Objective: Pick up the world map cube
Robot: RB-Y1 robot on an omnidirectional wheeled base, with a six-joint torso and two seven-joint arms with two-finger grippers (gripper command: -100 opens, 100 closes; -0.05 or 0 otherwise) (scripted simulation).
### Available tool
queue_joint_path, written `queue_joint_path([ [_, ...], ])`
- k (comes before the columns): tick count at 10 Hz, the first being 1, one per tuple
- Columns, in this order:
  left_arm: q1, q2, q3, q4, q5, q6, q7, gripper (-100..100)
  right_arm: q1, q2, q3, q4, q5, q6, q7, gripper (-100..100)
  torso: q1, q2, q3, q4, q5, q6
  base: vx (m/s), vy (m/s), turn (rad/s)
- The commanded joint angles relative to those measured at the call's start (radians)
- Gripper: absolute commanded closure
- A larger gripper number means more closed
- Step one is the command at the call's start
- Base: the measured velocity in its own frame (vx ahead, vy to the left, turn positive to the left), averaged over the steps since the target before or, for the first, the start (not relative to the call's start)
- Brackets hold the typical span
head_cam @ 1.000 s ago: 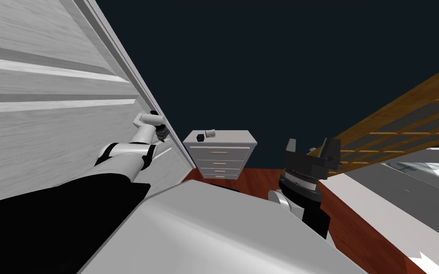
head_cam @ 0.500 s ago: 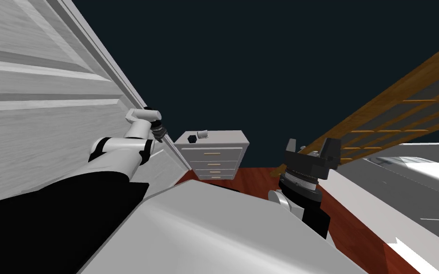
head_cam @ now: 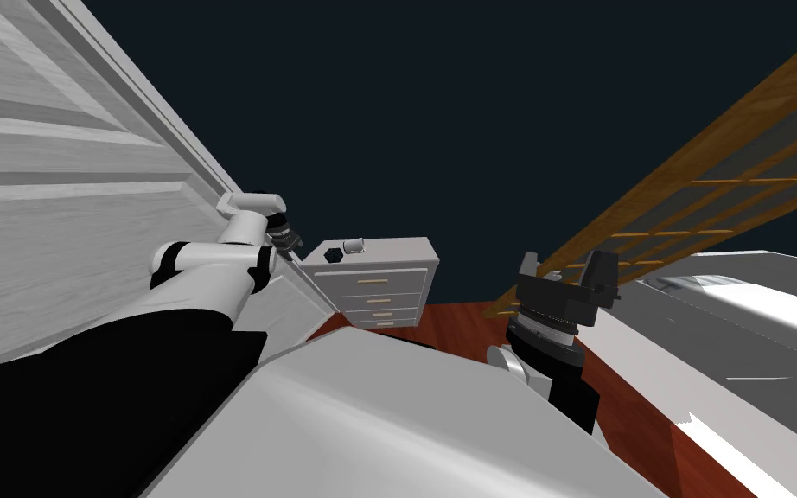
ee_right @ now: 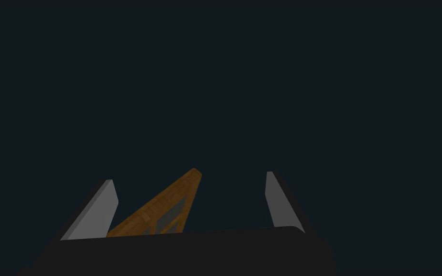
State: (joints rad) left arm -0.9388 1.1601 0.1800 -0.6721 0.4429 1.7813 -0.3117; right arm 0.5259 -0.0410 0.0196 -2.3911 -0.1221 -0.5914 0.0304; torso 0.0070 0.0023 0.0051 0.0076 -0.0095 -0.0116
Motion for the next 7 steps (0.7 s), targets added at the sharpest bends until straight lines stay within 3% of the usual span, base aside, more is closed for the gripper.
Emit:
queue_joint_path([
  [1, -0.037, 0.011, -0.004, 0.039, 0.017, 0.050, -0.006, -100, 0.000, 0.000, 0.000, 0.000, 0.000, 0.000, 0.000, 0, 0.000, 0.000, 0.000, 0.000, 0.000, 0.000, 0.051, -0.168, -0.136],
  [7, -0.084, 0.010, -0.005, 0.085, 0.045, 0.191, -0.014, -100, 0.000, 0.000, 0.000, 0.000, 0.000, 0.000, 0.000, 0, 0.000, 0.001, 0.001, 0.000, 0.000, -0.001, 0.036, -0.128, -0.066],
])
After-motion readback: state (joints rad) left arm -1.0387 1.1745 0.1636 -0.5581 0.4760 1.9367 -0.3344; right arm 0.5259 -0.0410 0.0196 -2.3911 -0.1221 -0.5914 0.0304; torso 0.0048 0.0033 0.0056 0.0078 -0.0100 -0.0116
